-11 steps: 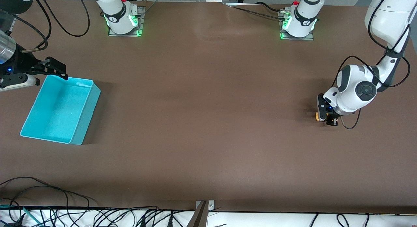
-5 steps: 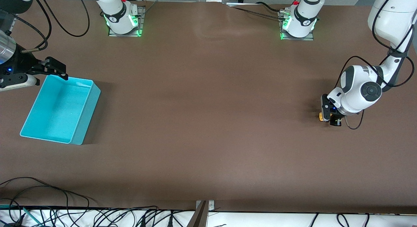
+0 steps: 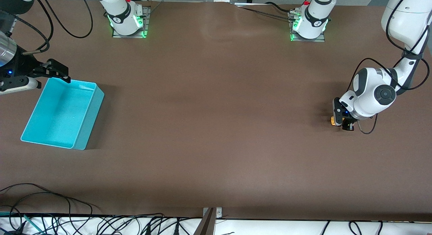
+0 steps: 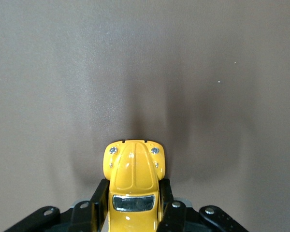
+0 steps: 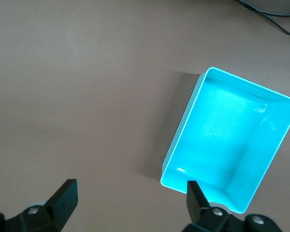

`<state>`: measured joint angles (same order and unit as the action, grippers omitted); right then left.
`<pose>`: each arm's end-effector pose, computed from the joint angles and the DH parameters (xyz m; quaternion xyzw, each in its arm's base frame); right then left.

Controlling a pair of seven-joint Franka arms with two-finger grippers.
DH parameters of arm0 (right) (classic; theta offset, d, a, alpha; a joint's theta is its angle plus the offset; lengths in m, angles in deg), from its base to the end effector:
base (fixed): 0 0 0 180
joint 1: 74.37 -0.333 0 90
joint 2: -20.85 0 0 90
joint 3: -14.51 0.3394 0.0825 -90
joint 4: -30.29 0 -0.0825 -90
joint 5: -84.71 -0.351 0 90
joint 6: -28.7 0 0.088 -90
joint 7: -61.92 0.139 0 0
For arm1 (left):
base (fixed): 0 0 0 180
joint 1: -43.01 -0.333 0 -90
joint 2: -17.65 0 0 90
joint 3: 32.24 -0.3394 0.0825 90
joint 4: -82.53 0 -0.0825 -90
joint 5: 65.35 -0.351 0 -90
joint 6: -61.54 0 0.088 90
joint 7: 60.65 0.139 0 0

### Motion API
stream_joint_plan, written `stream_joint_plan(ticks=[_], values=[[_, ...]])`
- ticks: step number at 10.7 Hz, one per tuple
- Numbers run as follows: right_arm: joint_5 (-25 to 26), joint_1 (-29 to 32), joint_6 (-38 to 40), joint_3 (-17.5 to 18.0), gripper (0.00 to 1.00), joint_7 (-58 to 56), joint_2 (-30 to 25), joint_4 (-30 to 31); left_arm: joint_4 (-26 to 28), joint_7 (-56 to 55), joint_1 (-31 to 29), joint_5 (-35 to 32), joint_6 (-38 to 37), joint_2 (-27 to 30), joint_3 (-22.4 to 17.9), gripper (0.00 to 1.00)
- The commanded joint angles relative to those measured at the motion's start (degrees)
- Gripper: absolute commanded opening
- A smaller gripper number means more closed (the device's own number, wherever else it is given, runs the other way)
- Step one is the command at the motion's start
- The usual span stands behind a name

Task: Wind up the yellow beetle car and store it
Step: 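Pull the car backward along the table with the left gripper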

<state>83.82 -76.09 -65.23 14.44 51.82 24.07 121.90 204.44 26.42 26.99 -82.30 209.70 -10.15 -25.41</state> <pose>0.5437 0.0177 0.5795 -0.9947 -0.1018 0.0073 0.0083 0.5570 0.0897 0.1938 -0.6961 0.7163 0.0421 0.0260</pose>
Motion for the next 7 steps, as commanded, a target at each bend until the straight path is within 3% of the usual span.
stream_joint_plan(ticks=[1, 3, 4, 5, 7], values=[[0.4, -0.2, 0.5, -0.3, 1.0, -0.9, -0.3, 0.1, -2.0, 0.9, -0.8, -0.8, 0.2, -2.6, 0.1, 0.03], [0.4, -0.2, 0.5, -0.3, 1.0, -0.9, -0.3, 0.1, -2.0, 0.9, -0.8, -0.7, 0.2, -2.6, 0.1, 0.05], [0.4, -0.1, 0.5, -0.3, 1.0, -0.9, -0.3, 0.1, -2.0, 0.8, -0.8, -0.7, 0.2, -2.5, 0.1, 0.25], [0.4, -0.1, 0.5, -0.3, 1.0, -0.9, -0.3, 0.1, -2.0, 0.9, -0.9, -0.6, 0.2, -2.2, 0.2, 0.99], [0.4, -0.2, 0.5, -0.3, 1.0, -1.1, -0.3, 0.1, -2.6, 0.8, -0.4, -0.8, 0.0, -0.9, 0.3, 1.0]])
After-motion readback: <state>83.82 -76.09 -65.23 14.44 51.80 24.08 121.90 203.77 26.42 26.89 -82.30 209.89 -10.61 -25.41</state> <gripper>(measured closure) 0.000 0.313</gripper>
